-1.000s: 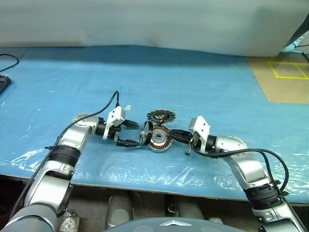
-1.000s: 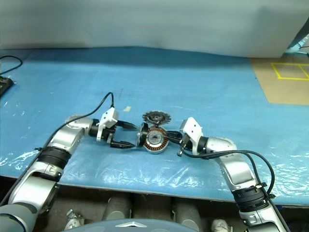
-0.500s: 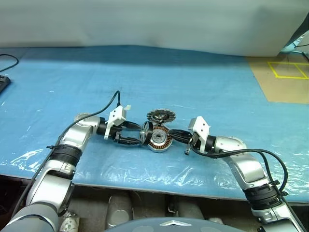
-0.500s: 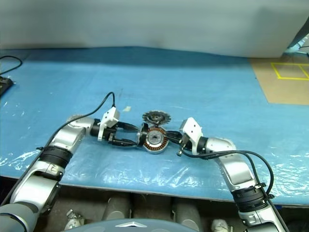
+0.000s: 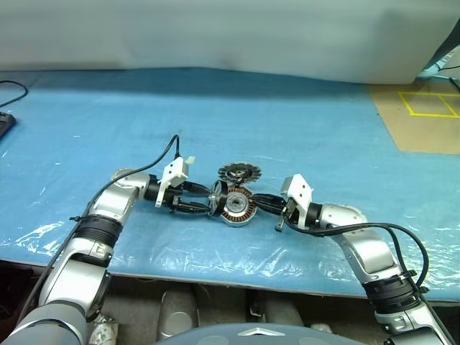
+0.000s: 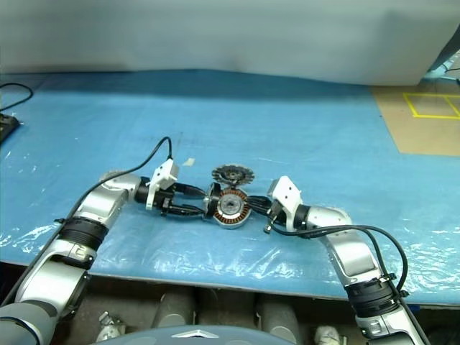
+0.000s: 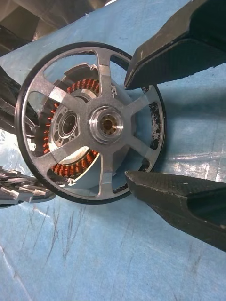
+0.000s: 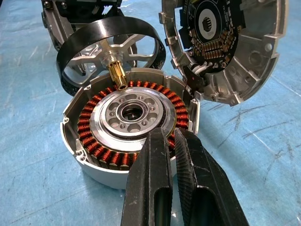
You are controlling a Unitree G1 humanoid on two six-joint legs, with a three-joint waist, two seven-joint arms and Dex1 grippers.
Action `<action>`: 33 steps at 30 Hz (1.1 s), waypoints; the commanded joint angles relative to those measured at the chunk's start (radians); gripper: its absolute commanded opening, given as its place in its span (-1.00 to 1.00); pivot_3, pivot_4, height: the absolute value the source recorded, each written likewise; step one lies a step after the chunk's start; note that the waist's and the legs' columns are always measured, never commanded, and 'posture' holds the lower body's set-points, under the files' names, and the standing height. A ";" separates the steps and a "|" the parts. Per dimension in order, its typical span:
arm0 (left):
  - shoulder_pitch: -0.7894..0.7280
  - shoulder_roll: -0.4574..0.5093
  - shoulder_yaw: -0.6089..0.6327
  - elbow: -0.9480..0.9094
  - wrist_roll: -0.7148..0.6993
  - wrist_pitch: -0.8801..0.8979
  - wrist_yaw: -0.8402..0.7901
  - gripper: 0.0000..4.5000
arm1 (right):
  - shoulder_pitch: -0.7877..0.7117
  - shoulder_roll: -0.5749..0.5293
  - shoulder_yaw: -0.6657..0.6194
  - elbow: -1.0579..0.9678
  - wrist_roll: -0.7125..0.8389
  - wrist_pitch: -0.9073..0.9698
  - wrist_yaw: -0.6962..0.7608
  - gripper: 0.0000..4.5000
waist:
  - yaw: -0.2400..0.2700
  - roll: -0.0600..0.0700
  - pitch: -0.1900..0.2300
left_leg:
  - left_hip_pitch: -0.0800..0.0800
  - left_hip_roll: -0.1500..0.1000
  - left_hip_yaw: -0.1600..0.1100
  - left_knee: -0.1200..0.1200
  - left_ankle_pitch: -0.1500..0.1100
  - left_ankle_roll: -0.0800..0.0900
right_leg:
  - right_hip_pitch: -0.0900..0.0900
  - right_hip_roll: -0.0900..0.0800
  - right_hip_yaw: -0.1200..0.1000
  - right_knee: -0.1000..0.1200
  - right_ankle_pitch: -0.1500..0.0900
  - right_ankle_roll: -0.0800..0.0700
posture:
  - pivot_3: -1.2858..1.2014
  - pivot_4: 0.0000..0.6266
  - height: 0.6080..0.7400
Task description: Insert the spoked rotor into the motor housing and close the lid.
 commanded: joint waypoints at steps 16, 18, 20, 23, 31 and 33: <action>-0.013 -0.022 -0.022 0.022 0.047 -0.022 0.015 -0.13 | -0.012 0.004 -0.008 0.006 -0.003 -0.027 0.008 -0.90 | 0.000 0.000 0.000 | 0.000 0.000 0.000 0.000 0.000 0.000 | 0.001 0.000 0.000 0.000 0.000 0.000 | 0.03 -0.52 1.00; -0.010 -0.014 -0.017 0.015 0.041 -0.021 0.009 -0.38 | -0.008 0.004 -0.007 0.001 -0.005 -0.029 0.007 -0.90 | 0.000 0.001 -0.001 | 0.001 0.000 0.000 0.000 0.000 0.000 | 0.002 0.000 0.000 0.000 0.000 0.000 | 0.03 -0.52 1.00; -0.006 -0.008 -0.010 0.006 0.035 -0.028 0.006 -0.38 | -0.008 0.005 -0.004 -0.003 -0.006 -0.028 0.005 -0.90 | 0.000 0.002 -0.001 | 0.002 0.000 0.000 0.000 0.000 0.000 | 0.002 0.000 0.000 0.000 0.000 0.000 | 0.03 -0.52 1.00; 0.002 0.014 -0.004 -0.008 0.027 -0.033 -0.011 -0.38 | -0.013 0.009 0.000 -0.003 -0.009 -0.026 0.004 -0.90 | -0.002 0.002 -0.001 | 0.002 0.000 0.000 0.000 0.000 0.000 | 0.002 0.000 0.000 0.000 0.000 0.000 | 0.03 -0.52 1.00; 0.022 0.125 -0.004 -0.074 0.008 -0.050 -0.116 -0.38 | -0.009 0.010 0.004 -0.022 -0.008 -0.018 0.002 -0.90 | -0.008 0.002 -0.001 | 0.002 0.000 0.000 0.000 0.000 0.000 | 0.002 0.000 0.000 0.000 0.000 0.000 | 0.03 -0.52 1.00; 0.015 0.156 -0.006 -0.084 0.006 -0.063 -0.145 -0.38 | -0.007 0.008 0.002 -0.027 -0.005 -0.015 0.003 -0.90 | -0.012 0.002 -0.001 | 0.002 0.000 0.000 -0.001 0.000 0.000 | 0.002 0.000 0.000 0.000 0.000 0.000 | 0.03 -0.52 1.00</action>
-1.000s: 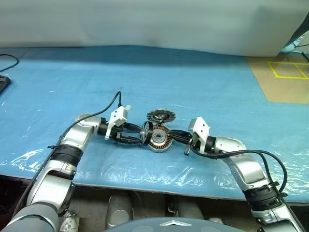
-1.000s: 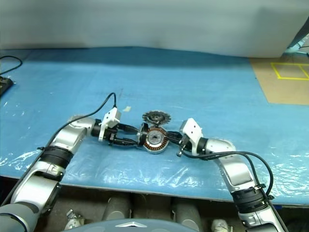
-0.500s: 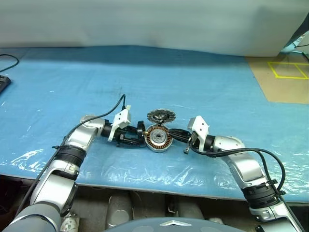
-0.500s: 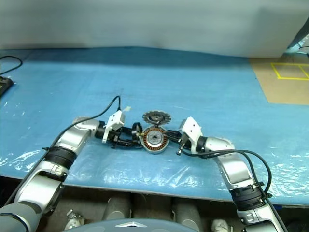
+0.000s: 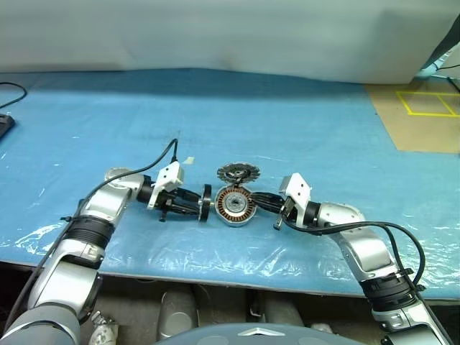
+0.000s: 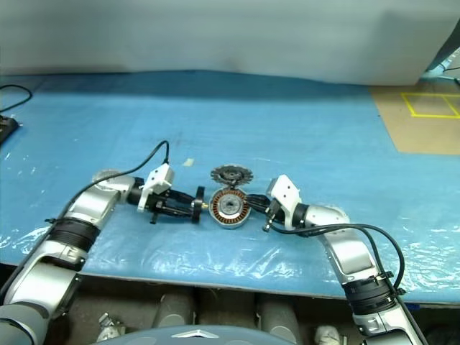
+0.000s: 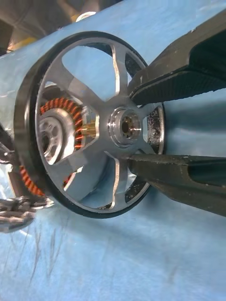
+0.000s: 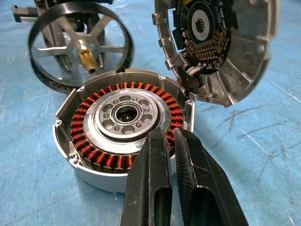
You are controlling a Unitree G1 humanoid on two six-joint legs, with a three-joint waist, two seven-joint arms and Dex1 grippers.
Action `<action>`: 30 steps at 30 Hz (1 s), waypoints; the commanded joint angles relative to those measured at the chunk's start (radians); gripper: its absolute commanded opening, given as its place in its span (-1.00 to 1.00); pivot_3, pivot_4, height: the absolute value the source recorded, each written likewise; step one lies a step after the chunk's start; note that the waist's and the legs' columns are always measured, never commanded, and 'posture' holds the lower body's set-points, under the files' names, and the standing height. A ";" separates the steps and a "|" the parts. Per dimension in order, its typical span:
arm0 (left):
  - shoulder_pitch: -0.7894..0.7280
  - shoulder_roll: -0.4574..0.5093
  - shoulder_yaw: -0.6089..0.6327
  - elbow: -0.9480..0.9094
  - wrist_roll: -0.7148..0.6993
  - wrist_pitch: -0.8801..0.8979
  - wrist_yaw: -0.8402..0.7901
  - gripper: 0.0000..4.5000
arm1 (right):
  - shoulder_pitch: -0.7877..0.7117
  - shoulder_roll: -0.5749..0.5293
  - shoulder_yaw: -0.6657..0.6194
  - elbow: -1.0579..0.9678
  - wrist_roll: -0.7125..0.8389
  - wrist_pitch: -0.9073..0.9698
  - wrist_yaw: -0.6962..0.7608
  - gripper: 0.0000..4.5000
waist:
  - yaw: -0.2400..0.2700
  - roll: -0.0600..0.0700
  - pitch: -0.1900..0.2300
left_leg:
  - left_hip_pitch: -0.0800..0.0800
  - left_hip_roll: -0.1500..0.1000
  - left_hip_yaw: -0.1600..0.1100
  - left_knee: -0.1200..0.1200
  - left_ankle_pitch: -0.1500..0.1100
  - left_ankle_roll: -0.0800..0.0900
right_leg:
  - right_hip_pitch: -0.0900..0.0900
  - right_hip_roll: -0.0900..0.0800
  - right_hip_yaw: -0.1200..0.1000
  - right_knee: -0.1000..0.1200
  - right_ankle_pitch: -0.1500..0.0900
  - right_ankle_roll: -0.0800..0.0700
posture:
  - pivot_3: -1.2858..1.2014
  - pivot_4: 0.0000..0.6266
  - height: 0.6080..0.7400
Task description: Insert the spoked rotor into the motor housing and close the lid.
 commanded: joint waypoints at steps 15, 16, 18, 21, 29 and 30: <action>-0.209 0.057 -0.109 -0.007 -0.027 -0.097 -0.061 -0.38 | -0.032 0.011 0.009 -0.008 0.011 -0.095 0.054 -0.90 | -0.013 0.000 0.000 | -0.001 0.000 0.000 0.000 0.000 0.000 | 0.000 0.000 0.000 0.000 0.000 0.000 | 0.03 -0.52 1.00; -0.219 0.057 -0.122 0.000 -0.028 -0.103 -0.061 -0.38 | -0.031 0.011 0.006 -0.004 0.013 -0.104 0.057 -0.90 | -0.013 0.000 0.000 | -0.001 0.000 0.000 0.000 0.000 0.000 | 0.000 0.000 0.000 0.000 0.000 0.000 | 0.03 -0.52 1.00; -0.234 0.055 -0.147 0.010 -0.032 -0.116 -0.061 -0.38 | -0.025 0.009 0.000 0.002 0.014 -0.119 0.062 -0.90 | -0.012 0.000 0.000 | -0.001 0.000 0.000 0.000 0.000 0.000 | 0.000 0.000 0.000 0.000 0.000 0.000 | 0.03 -0.52 1.00; -0.261 0.040 -0.173 0.033 -0.024 -0.127 -0.061 -0.38 | -0.012 0.006 -0.011 0.001 0.022 -0.136 0.067 -0.90 | -0.012 0.000 0.000 | -0.001 0.000 0.000 0.000 0.000 0.000 | 0.000 0.000 0.000 0.000 0.000 0.000 | 0.03 -0.52 1.00; -0.314 -0.022 -0.188 0.123 0.023 -0.164 -0.061 -0.38 | 0.013 0.002 -0.032 0.015 0.042 -0.168 0.087 -0.90 | -0.012 0.000 0.000 | -0.001 0.000 0.000 0.001 0.000 0.000 | 0.000 0.000 0.000 0.000 0.000 0.000 | 0.03 -0.52 1.00; -0.321 -0.030 -0.191 0.136 0.030 -0.174 -0.061 -0.38 | 0.015 0.000 -0.034 0.023 0.039 -0.175 0.088 -0.90 | -0.012 0.000 0.000 | -0.001 0.000 0.000 0.001 0.000 0.000 | 0.000 0.000 0.000 0.000 0.000 0.000 | 0.03 -0.52 1.00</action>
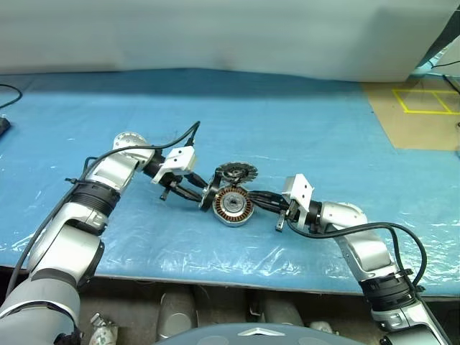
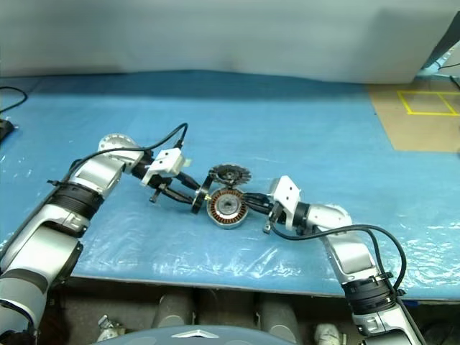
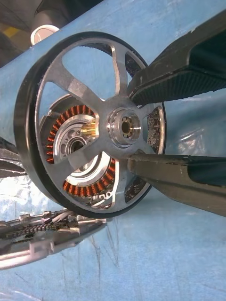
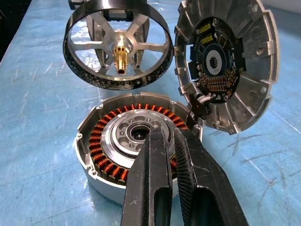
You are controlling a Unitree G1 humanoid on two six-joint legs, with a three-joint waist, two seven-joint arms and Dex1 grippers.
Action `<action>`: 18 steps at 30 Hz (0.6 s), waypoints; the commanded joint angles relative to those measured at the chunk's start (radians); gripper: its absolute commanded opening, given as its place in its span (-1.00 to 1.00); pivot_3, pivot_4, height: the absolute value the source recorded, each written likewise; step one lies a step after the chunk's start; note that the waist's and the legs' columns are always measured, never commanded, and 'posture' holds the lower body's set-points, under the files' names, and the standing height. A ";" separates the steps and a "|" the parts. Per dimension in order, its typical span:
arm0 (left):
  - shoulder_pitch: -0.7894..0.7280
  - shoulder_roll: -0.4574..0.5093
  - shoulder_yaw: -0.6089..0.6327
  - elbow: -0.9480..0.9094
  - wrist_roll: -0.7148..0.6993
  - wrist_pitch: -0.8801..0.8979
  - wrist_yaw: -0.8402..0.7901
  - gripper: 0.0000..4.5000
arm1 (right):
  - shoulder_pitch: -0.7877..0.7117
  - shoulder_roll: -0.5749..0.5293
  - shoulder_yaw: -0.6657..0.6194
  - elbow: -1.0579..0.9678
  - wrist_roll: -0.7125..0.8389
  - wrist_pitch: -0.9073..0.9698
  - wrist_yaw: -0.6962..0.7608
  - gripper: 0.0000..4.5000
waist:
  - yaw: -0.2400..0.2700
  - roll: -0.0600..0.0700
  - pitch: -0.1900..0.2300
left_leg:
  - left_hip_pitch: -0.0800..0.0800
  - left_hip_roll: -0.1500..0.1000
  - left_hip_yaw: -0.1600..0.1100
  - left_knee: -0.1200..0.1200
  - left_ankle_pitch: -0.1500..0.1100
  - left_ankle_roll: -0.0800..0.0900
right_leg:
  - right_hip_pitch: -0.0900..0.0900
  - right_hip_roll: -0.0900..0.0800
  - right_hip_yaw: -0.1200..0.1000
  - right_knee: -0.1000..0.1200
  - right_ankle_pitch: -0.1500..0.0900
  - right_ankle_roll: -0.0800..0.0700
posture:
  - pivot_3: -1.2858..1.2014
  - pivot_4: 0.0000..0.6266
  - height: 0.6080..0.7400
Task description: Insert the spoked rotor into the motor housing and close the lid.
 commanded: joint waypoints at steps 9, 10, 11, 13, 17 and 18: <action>-0.083 -0.035 -0.029 0.046 0.011 -0.038 -0.004 -0.38 | 0.023 -0.029 -0.034 0.057 0.014 -0.076 0.024 -0.90 | 0.001 0.000 0.000 | 0.000 0.000 0.000 0.000 0.000 0.000 | 0.000 0.000 0.000 0.000 0.000 0.000 | 0.03 -0.52 1.00; -0.089 -0.030 -0.035 0.045 0.005 -0.034 -0.004 -0.38 | 0.028 -0.029 -0.035 0.059 0.015 -0.078 0.023 -0.90 | 0.001 0.000 0.000 | 0.000 0.000 0.000 0.000 0.000 0.000 | 0.000 0.000 0.000 0.000 0.000 0.000 | 0.03 -0.52 1.00; -0.092 -0.027 -0.040 0.044 0.000 -0.032 -0.004 -0.38 | 0.031 -0.029 -0.035 0.060 0.015 -0.079 0.022 -0.90 | 0.001 0.000 0.000 | 0.000 0.000 0.000 0.000 0.000 0.000 | 0.000 0.000 0.000 0.000 0.000 0.000 | 0.03 -0.52 1.00; -0.100 -0.024 -0.042 0.047 -0.005 -0.035 -0.004 -0.38 | 0.044 -0.031 -0.038 0.062 0.013 -0.087 0.023 -0.90 | 0.001 0.000 0.000 | 0.000 0.000 0.000 0.000 0.000 0.000 | 0.000 0.000 0.000 0.000 0.000 0.000 | 0.03 -0.52 1.00; -0.117 -0.023 -0.055 0.032 -0.034 -0.004 -0.004 -0.38 | 0.065 -0.036 -0.043 0.072 0.006 -0.107 0.027 -0.90 | 0.002 0.000 0.000 | 0.000 0.000 0.000 0.000 0.000 0.000 | 0.000 0.000 0.000 0.000 0.000 0.000 | 0.03 -0.52 1.00; -0.121 -0.026 -0.056 0.028 -0.040 0.006 -0.004 -0.38 | 0.066 -0.036 -0.044 0.076 0.005 -0.110 0.027 -0.90 | 0.002 0.000 0.000 | 0.000 0.000 0.000 0.000 0.000 0.000 | 0.000 0.000 0.000 0.000 0.000 0.000 | 0.03 -0.52 1.00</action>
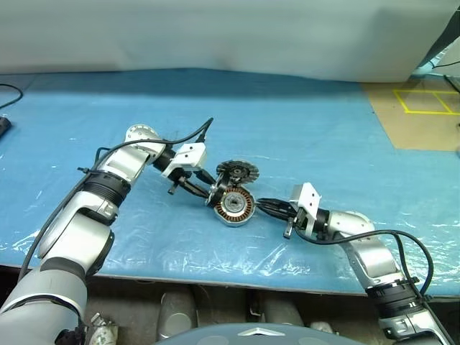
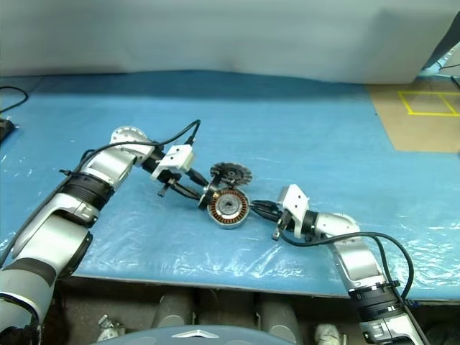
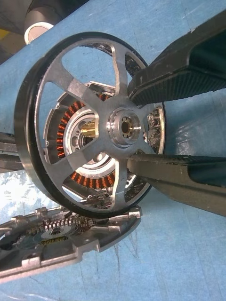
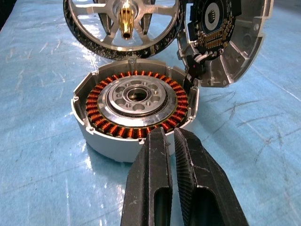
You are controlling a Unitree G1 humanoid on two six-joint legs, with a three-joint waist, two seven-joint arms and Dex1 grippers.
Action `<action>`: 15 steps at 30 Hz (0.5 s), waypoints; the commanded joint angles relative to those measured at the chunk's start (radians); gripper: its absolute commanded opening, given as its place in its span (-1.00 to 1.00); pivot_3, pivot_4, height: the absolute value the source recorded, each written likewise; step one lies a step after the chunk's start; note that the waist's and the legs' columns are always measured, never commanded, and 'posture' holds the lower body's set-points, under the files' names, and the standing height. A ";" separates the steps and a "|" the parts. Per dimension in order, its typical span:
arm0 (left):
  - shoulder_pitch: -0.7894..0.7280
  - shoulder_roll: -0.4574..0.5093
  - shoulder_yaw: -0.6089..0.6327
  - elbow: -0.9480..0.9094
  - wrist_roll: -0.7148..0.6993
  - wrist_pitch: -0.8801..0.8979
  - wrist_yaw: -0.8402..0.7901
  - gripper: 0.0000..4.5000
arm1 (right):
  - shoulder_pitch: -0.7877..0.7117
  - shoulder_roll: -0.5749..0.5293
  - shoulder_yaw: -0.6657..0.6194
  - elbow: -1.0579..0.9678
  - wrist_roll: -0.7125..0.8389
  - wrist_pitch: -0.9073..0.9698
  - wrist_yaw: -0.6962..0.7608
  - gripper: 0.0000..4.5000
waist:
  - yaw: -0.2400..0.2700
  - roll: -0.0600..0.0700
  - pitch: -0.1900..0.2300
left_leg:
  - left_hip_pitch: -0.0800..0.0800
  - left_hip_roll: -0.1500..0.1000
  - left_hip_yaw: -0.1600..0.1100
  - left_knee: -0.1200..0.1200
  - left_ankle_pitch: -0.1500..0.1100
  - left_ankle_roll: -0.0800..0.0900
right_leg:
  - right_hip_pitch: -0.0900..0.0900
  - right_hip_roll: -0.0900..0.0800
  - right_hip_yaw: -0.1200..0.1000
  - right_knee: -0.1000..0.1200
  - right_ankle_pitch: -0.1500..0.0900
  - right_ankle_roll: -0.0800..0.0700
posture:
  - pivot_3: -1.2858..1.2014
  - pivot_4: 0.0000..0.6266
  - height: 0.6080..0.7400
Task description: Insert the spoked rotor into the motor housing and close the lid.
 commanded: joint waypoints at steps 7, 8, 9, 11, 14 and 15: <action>-0.046 0.020 -0.038 -0.047 -0.066 0.032 -0.004 -0.38 | 0.007 -0.001 -0.010 0.000 0.008 -0.016 0.001 -0.90 | 0.000 0.000 0.000 | 0.000 0.000 0.000 0.000 0.000 0.000 | 0.000 0.000 0.000 0.000 0.000 0.000 | 0.03 -0.52 1.00; -0.046 0.022 -0.041 -0.049 -0.067 0.031 -0.004 -0.38 | 0.008 0.000 -0.009 -0.001 0.007 -0.015 0.000 -0.90 | 0.000 0.000 0.000 | 0.000 0.000 0.000 0.000 0.000 0.000 | 0.000 0.000 0.000 0.000 0.000 0.000 | 0.03 -0.52 1.00; -0.047 0.020 -0.040 -0.045 -0.065 0.029 -0.004 -0.38 | 0.006 0.001 -0.008 -0.002 0.006 -0.013 -0.003 -0.90 | 0.000 0.000 0.000 | 0.000 0.000 0.000 0.000 0.000 0.000 | 0.000 0.000 0.000 0.000 0.000 0.000 | 0.03 -0.52 1.00; -0.050 0.017 -0.044 -0.043 -0.066 0.029 -0.004 -0.38 | 0.005 0.003 -0.006 -0.006 0.004 -0.010 -0.006 -0.90 | 0.000 0.000 0.000 | 0.000 0.000 0.000 0.000 0.000 0.000 | 0.000 0.000 0.000 0.000 0.000 0.000 | 0.03 -0.52 1.00; -0.049 0.015 -0.052 -0.051 -0.058 0.020 -0.004 -0.38 | 0.012 0.003 -0.003 -0.017 0.003 -0.006 -0.011 -0.90 | 0.000 0.000 0.000 | 0.000 0.000 0.000 0.000 0.000 0.000 | 0.000 0.000 0.000 0.000 0.000 0.000 | 0.03 -0.52 1.00; -0.050 0.014 -0.052 -0.050 -0.055 0.018 -0.004 -0.38 | 0.015 0.002 -0.003 -0.021 0.003 -0.005 -0.012 -0.90 | 0.000 0.000 0.000 | 0.000 0.000 0.000 0.000 0.000 0.000 | 0.000 0.000 0.000 0.000 0.000 0.000 | 0.03 -0.52 1.00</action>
